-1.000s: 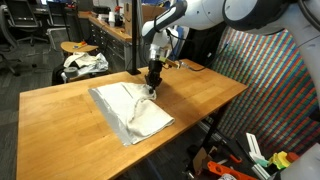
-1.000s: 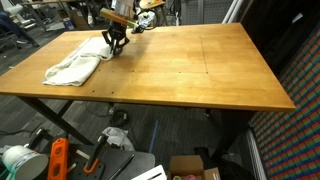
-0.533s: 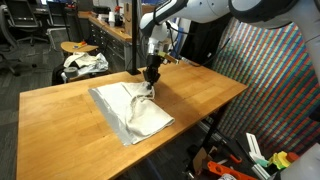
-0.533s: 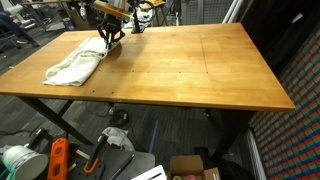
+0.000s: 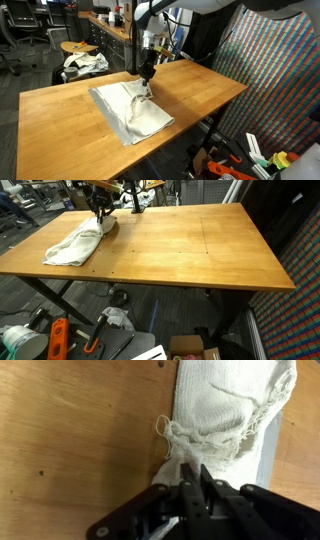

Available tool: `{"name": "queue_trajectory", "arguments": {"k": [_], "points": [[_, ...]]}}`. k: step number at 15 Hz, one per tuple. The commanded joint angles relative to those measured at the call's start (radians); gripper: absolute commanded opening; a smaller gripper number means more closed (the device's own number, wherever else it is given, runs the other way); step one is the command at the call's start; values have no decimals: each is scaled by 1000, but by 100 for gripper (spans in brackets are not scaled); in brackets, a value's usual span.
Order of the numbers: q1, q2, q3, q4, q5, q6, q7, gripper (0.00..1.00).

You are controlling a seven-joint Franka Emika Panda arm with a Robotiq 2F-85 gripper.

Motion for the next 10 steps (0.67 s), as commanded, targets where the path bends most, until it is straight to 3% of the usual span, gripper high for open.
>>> {"name": "queue_trajectory", "arguments": {"k": [1, 10], "points": [[38, -76, 1, -77, 9, 77, 24, 11], [163, -90, -8, -77, -38, 194, 218, 9]]}}
